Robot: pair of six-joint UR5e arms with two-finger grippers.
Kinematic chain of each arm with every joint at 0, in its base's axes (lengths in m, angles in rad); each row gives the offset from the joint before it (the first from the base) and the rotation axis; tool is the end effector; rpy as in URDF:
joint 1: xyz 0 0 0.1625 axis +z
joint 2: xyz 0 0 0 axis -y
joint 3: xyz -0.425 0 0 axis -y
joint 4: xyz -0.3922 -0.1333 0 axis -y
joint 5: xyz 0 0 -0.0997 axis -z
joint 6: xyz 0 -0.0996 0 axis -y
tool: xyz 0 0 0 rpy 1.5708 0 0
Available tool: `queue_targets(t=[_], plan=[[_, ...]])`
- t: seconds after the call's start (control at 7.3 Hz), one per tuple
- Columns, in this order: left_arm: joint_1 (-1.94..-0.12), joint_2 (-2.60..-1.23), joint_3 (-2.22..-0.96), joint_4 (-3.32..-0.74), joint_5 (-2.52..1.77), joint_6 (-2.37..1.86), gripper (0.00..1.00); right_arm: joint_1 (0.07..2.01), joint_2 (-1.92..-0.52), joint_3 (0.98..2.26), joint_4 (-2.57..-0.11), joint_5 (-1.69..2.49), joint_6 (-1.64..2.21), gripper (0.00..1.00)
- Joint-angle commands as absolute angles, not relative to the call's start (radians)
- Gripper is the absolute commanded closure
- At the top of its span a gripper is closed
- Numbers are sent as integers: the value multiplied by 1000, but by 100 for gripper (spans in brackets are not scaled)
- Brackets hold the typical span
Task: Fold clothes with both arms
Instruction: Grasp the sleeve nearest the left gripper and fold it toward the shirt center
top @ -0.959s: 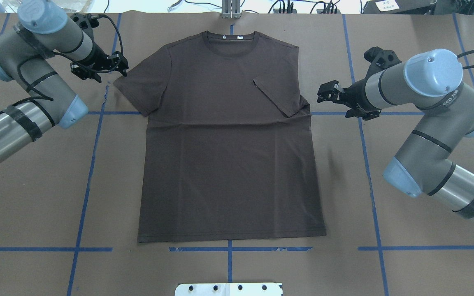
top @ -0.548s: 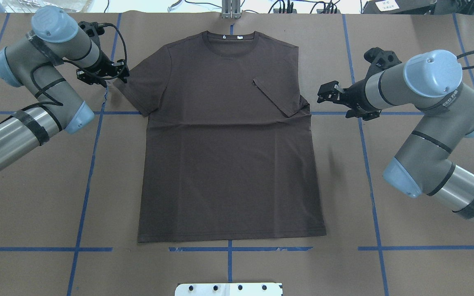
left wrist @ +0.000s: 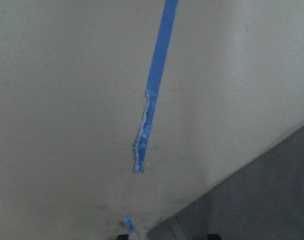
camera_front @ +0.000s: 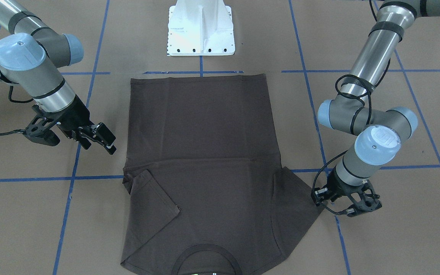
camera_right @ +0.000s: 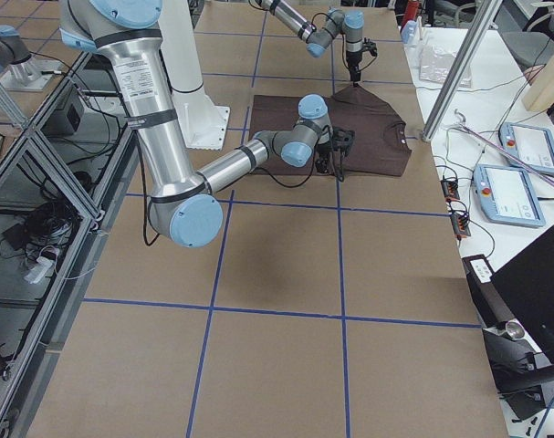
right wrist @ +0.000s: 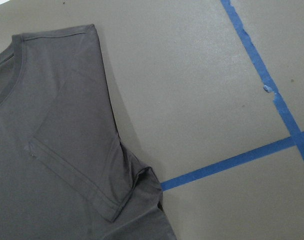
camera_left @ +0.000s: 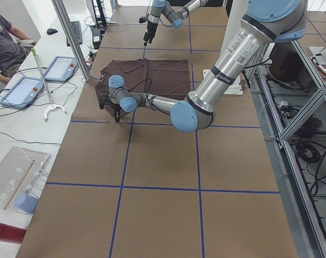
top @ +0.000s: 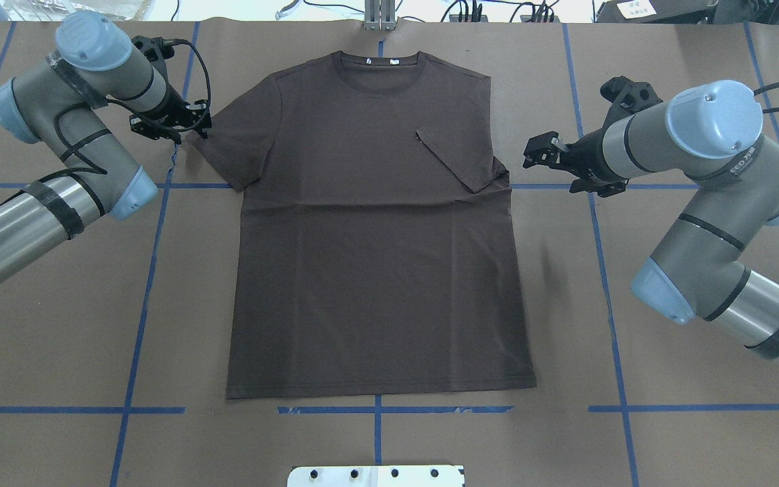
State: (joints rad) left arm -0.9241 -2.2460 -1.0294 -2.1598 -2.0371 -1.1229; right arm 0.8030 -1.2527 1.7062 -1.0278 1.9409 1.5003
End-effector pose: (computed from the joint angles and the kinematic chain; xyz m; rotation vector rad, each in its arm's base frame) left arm 0.4041 -0.6822 0.4427 0.1048 0.8331 -0.2796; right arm -0.3590 -0.5119 0.3611 0.1105 -1.0452 0.4805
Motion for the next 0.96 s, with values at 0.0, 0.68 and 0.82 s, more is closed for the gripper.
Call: queue_targets(t=[0.0,0.68,0.82], plan=[[-925,-2247,-1028,-2160,-2037,-1123,49,804,-1253,1706,-1028,1942,1500,0],[-925,-2252,-1017,-2160,-2037,-1123,60,802,-1256,1706,-1028,1947,1500,0],[-925,-2253,-1017,-2160,-2037,-1123,100,802,-1258,1706,-1028,1947,1500,0]])
